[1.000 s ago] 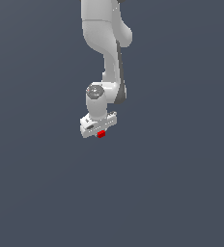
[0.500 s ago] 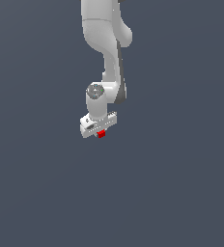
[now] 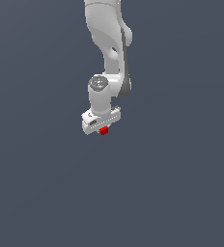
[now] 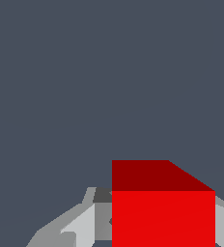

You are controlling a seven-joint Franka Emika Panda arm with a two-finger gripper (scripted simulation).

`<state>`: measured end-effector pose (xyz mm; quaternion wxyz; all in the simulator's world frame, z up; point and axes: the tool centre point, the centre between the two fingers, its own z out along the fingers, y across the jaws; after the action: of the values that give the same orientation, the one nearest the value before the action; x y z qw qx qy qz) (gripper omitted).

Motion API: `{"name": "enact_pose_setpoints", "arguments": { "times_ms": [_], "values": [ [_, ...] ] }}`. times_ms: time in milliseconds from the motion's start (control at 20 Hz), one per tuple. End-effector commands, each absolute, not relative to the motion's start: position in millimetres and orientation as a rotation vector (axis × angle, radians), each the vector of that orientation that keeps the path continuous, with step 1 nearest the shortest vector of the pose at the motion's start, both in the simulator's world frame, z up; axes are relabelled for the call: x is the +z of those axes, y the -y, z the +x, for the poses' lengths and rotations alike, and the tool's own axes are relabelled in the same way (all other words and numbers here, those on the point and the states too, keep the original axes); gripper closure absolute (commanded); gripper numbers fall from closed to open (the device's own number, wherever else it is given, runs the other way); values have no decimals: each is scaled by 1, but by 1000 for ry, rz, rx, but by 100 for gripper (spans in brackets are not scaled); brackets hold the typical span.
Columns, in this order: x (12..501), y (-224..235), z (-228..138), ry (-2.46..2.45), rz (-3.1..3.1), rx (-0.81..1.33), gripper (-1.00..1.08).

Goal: Pick up the red cube and move it to a goal position.

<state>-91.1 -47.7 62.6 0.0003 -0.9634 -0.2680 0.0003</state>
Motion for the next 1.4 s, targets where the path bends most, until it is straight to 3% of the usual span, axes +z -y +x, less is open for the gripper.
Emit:
{"name": "enact_pose_setpoints", "arguments": {
  "times_ms": [0,900,1350],
  "values": [
    [81,40,-88,843,-3027,-1,108],
    [258,-34,-59,844,-3027,0,108],
    [313,-58,-47,844,-3027,0,108]
  ]
}}
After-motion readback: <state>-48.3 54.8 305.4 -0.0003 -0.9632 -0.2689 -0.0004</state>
